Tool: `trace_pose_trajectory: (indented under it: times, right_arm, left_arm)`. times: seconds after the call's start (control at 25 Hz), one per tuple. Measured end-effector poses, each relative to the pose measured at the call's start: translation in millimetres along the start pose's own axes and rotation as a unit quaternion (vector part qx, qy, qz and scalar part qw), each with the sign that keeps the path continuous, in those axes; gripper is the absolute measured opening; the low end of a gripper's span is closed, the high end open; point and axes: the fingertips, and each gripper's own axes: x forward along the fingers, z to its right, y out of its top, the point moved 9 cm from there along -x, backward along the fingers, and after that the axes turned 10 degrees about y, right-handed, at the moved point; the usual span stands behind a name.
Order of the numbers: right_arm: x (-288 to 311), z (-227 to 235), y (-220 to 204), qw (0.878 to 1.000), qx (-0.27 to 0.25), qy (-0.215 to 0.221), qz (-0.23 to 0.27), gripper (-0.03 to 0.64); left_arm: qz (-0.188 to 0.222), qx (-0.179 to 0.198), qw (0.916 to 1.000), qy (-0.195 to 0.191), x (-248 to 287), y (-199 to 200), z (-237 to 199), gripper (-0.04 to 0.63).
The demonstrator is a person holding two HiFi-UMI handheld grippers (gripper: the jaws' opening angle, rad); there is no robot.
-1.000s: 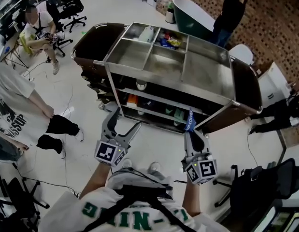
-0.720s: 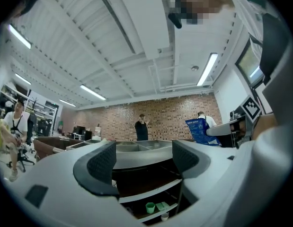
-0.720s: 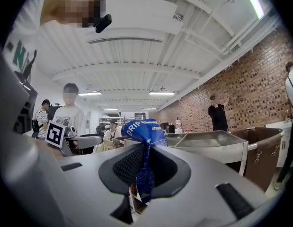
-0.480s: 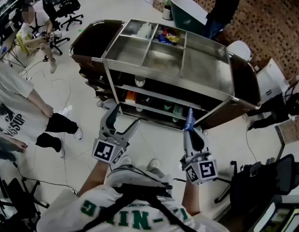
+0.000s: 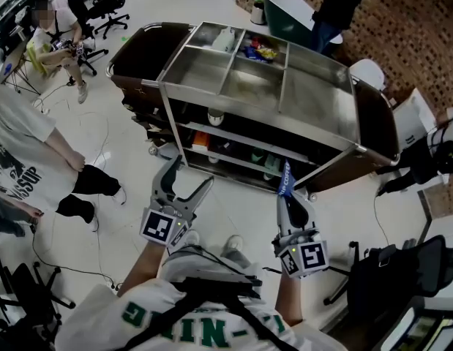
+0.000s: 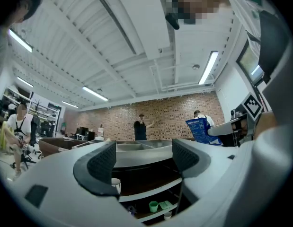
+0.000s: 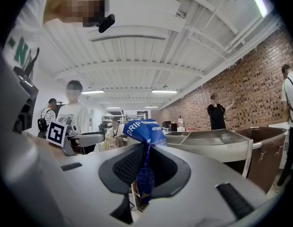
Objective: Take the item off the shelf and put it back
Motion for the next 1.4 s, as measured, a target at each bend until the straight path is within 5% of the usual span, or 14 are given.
trace_pose_trajectory:
  times: [1.4]
  right_arm:
    - [50.5, 13.9, -30.2, 0.999, 0.022, 0.036, -0.026, 0.054]
  left_arm:
    - [-0.022, 0.002, 0.9995, 0.025, 17.0, -28.0, -22.2, 0.364]
